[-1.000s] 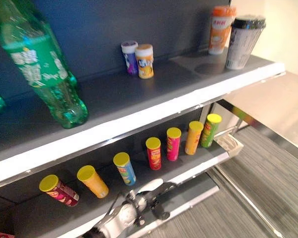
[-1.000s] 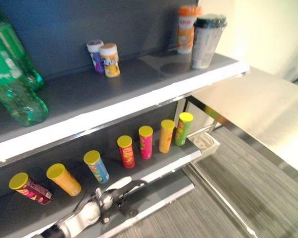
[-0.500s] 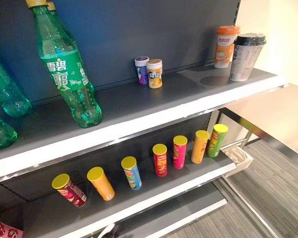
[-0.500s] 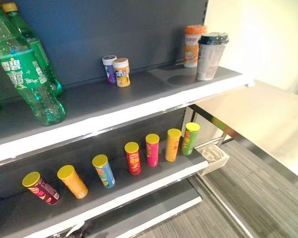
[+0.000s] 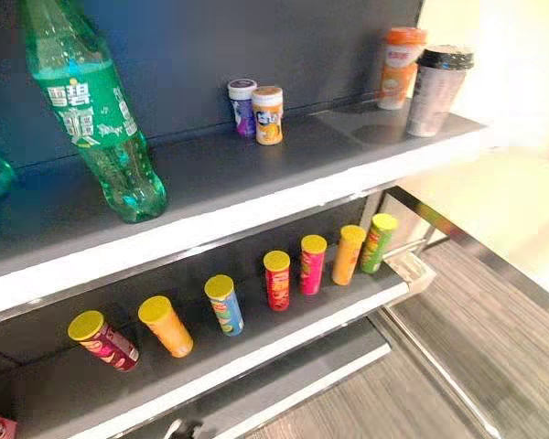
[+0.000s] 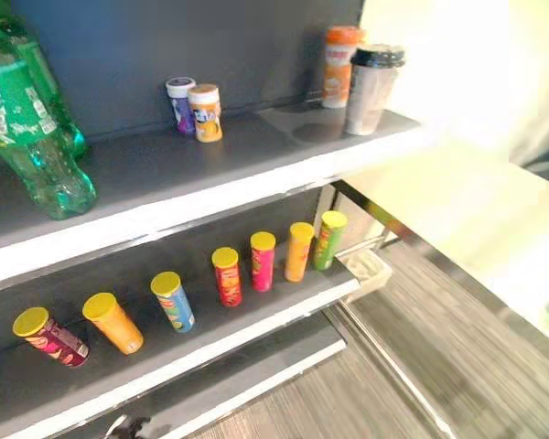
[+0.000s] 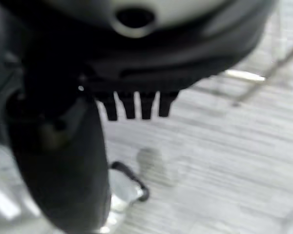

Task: Put the goods on the table back onto the shelves and tidy them up.

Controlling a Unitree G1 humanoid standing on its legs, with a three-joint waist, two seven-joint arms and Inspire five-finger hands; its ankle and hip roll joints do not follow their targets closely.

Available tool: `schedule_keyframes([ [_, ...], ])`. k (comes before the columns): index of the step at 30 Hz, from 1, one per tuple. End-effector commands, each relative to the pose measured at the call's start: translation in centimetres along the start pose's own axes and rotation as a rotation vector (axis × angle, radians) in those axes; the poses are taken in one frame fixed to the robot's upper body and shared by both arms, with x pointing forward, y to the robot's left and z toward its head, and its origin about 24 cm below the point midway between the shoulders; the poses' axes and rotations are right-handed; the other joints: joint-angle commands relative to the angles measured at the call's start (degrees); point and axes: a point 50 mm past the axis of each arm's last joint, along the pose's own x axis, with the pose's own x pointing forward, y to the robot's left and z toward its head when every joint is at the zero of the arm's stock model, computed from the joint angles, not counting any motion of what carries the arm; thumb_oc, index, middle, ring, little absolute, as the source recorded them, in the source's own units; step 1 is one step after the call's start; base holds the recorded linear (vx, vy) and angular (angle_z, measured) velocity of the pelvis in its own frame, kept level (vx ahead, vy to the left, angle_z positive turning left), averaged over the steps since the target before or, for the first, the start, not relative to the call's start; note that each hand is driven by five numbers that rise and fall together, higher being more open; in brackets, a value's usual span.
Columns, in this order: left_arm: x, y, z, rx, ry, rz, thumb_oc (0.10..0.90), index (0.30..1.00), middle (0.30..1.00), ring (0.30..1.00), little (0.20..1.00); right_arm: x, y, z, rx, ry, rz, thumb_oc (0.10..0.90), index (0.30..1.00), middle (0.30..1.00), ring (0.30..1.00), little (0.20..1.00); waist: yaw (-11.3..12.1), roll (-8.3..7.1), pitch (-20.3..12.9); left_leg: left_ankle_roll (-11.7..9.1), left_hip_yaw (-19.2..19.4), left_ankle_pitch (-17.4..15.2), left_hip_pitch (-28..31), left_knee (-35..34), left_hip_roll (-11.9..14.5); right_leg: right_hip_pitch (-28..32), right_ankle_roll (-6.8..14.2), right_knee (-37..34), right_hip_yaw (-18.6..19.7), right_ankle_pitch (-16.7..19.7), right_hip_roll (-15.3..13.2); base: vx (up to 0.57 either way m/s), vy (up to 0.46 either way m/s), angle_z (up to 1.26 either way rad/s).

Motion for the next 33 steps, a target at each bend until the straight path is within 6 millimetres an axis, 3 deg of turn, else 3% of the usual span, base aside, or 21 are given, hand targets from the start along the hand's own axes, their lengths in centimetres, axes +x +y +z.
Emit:
schedule_keyframes([
  [1,0.2,1.0,1.5,0.079,-0.073,0.024,0.800,0.900,0.900,0.900,0.900,0.4,-0.3,2.1,-0.055,-0.055,0.027,0.800,0.900,0.900,0.900,0.900,0.26,-1.53,4.78,-0.60,5.45,-4.20,4.37,-2.96,2.22,-5.61,0.24,-8.28,3.72,21.06,-1.91,-0.51,0.427,-1.47],
  [2,0.4,1.7,2.6,0.120,-0.103,0.036,0.800,0.900,0.900,0.900,0.900,0.4,-0.2,2.5,-0.111,-0.077,0.040,0.800,0.900,0.900,0.900,0.900,0.59,-1.43,6.17,-0.09,8.54,-2.47,4.25,-4.74,2.31,-7.61,0.77,-8.88,-1.67,21.38,-2.41,-0.62,0.383,-1.65],
  [4,0.4,2.1,2.7,0.099,-0.102,0.040,0.800,0.900,0.900,0.900,0.900,0.3,0.0,1.6,-0.149,-0.053,0.046,0.800,0.900,0.900,0.900,0.900,1.76,0.08,6.88,0.09,12.59,1.28,2.97,-6.91,3.36,-4.64,0.04,-5.49,-8.45,15.39,-2.36,-0.46,0.248,-2.96],
  [5,0.4,2.1,2.7,0.099,-0.101,0.041,0.800,0.900,0.900,0.900,0.900,0.3,0.0,1.6,-0.149,-0.053,0.046,0.800,0.900,0.900,0.900,0.900,1.72,-0.06,6.76,0.13,12.57,1.50,2.85,-7.07,3.18,-4.81,0.04,-5.50,-8.42,15.46,-2.51,-0.40,0.184,-2.31],
  [7,0.3,2.3,1.5,0.060,-0.065,0.051,0.800,0.900,0.900,0.900,0.900,0.1,0.6,1.1,-0.204,-0.049,0.081,0.800,0.900,0.900,0.900,0.900,4.05,1.41,5.96,0.16,16.97,4.93,0.35,-8.05,5.10,2.14,-1.28,-1.64,-14.52,10.70,-4.54,-0.45,0.096,-0.74],
  [8,0.2,2.6,0.4,0.001,-0.032,0.066,0.800,0.900,0.900,0.900,0.900,-0.1,1.3,1.1,-0.260,-0.054,0.112,0.800,0.900,0.900,0.900,0.900,6.65,2.16,4.46,-0.30,20.10,7.87,-1.05,-10.47,6.35,8.01,-1.69,-0.48,-18.21,9.10,-6.33,-0.65,-0.013,-1.41],
  [9,0.0,2.3,-0.9,-0.080,-0.002,0.067,0.800,0.900,0.900,0.900,0.900,-0.2,1.9,1.8,-0.290,-0.091,0.126,0.800,0.900,0.900,0.900,0.900,9.39,2.17,1.40,-1.16,23.98,11.50,-3.54,-12.26,8.21,15.34,-0.85,0.89,-20.80,12.04,-8.88,-0.61,-0.082,-1.72],
  [12,-0.1,2.2,-1.5,-0.108,0.012,0.064,0.800,0.900,0.900,0.900,0.900,-0.2,2.1,2.6,-0.299,-0.122,0.129,0.800,0.900,0.900,0.900,0.900,10.74,1.24,-0.24,-1.87,26.00,13.00,-4.95,-11.90,9.39,19.04,0.46,-0.23,-20.03,16.38,-9.09,-0.27,-0.128,-1.67],
  [14,-0.2,2.2,-1.8,-0.141,0.020,0.064,0.800,0.900,0.900,0.900,0.900,-0.1,2.1,3.5,-0.313,-0.160,0.128,0.800,0.900,0.900,0.900,0.900,12.28,0.50,-1.67,-2.56,28.11,14.47,-7.23,-10.57,11.74,21.60,1.39,-3.25,-20.43,16.50,-7.94,-0.29,-0.211,-1.34],
  [17,-0.5,2.4,-3.0,-0.177,0.045,0.076,0.800,0.900,0.900,0.900,0.900,0.0,1.9,5.4,-0.308,-0.228,0.110,0.800,0.900,0.900,0.900,0.900,13.93,0.23,-1.70,-4.96,29.80,15.73,-7.29,-8.96,16.16,21.49,1.57,-7.64,-22.56,5.81,-5.22,-0.23,-0.290,-1.17],
  [18,-0.6,2.1,-3.6,-0.177,0.055,0.074,0.800,0.900,0.900,0.900,0.900,0.2,1.2,6.1,-0.331,-0.270,0.102,0.800,0.900,0.900,0.900,0.900,14.08,0.92,-0.63,-5.49,30.83,18.53,-7.45,-8.55,19.02,21.35,0.19,-9.93,-21.60,1.37,-1.77,-0.32,-0.372,-0.77],
  [20,-0.7,1.8,-3.7,-0.149,0.054,0.062,0.800,0.900,0.900,0.900,0.900,0.4,0.0,6.1,-0.271,-0.278,0.088,0.800,0.900,0.900,0.900,0.900,12.38,1.91,0.83,-6.34,31.74,21.12,-5.54,-10.12,21.60,21.47,-1.60,-11.04,-19.67,-2.37,2.67,-0.26,-0.358,-0.42],
  [23,-0.8,1.1,-4.1,-0.165,0.076,0.042,0.800,0.900,0.900,0.900,0.900,0.6,-0.9,5.2,-0.215,-0.242,0.068,0.800,0.900,0.900,0.900,0.900,10.99,2.79,2.02,-6.59,31.86,22.47,-3.46,-11.93,22.61,21.82,-2.73,-11.57,-18.53,-3.43,5.54,-0.10,-0.183,-0.01],
  [24,-0.8,0.7,-4.3,-0.186,0.089,0.034,0.800,0.900,0.900,0.900,0.900,0.7,-1.3,4.9,-0.195,-0.232,0.057,0.800,0.900,0.900,0.900,0.900,10.37,3.14,2.66,-6.56,31.42,22.69,-2.77,-12.72,22.74,21.85,-3.08,-11.82,-17.93,-3.76,6.45,-0.20,-0.325,0.10],
  [25,-1.0,0.3,-5.0,-0.284,0.137,0.039,0.800,0.900,0.900,0.900,0.900,0.8,-2.2,4.0,-0.168,-0.210,0.035,0.800,0.900,0.900,0.900,0.900,11.29,3.02,4.40,-5.99,20.94,20.91,-3.15,-14.94,19.83,20.91,-4.12,-11.73,-15.05,-4.32,7.37,-0.17,-0.254,0.08],
  [26,-1.0,0.3,-5.0,-0.284,0.137,0.039,0.800,0.900,0.900,0.900,0.900,0.8,-2.3,4.0,-0.168,-0.210,0.035,0.800,0.900,0.900,0.900,0.900,11.18,3.09,4.34,-5.93,20.75,20.93,-3.45,-14.83,19.88,20.77,-4.13,-11.72,-15.16,-4.26,7.44,-0.16,-0.301,-0.52],
  [28,-0.9,0.4,-4.7,-0.337,0.139,0.048,0.800,0.900,0.900,0.900,0.900,0.8,-2.3,4.1,-0.136,-0.217,0.030,0.800,0.900,0.900,0.900,0.900,12.57,2.07,5.33,-5.02,9.66,17.40,-5.35,-11.93,14.68,20.01,-4.82,-11.24,-12.54,-3.59,7.78,-0.08,-0.290,-0.76],
  [29,-0.8,0.4,-4.2,-0.332,0.123,0.049,0.800,0.900,0.900,0.900,0.900,0.5,-1.3,3.7,-0.105,-0.203,0.048,0.800,0.900,0.900,0.900,0.900,12.82,1.48,4.72,-4.26,8.08,15.22,-5.13,-10.67,11.05,19.40,-4.93,-11.04,-11.26,-3.24,8.10,-0.05,-0.285,-0.58],
  [30,-0.6,0.3,-3.3,-0.296,0.083,0.039,0.800,0.900,0.900,0.900,0.900,0.4,-1.0,2.9,-0.077,-0.172,0.059,0.800,0.900,0.900,0.900,0.900,12.37,1.71,4.00,-3.85,11.74,15.96,-5.74,-10.36,9.78,19.10,-5.01,-10.78,-11.00,-3.29,8.13,-0.01,-0.157,-0.33],
  [31,-0.6,0.3,-3.4,-0.296,0.083,0.038,0.800,0.900,0.900,0.900,0.900,0.4,-1.0,2.9,-0.077,-0.172,0.060,0.800,0.900,0.900,0.900,0.900,12.48,1.69,3.90,-3.84,11.84,15.97,-5.76,-10.41,9.76,19.00,-4.99,-10.77,-10.91,-3.28,8.08,0.02,-0.013,-0.28],
  [33,-0.5,-0.4,-1.3,-0.266,-0.012,0.001,0.800,0.900,0.900,0.900,0.900,0.6,-2.0,1.5,-0.039,-0.110,0.037,0.800,0.900,0.900,0.900,0.900,12.59,3.87,3.52,-3.49,15.77,18.87,-6.79,-13.37,8.06,19.23,-4.99,-10.47,-10.66,-4.11,8.83,0.16,0.075,-0.13],
])
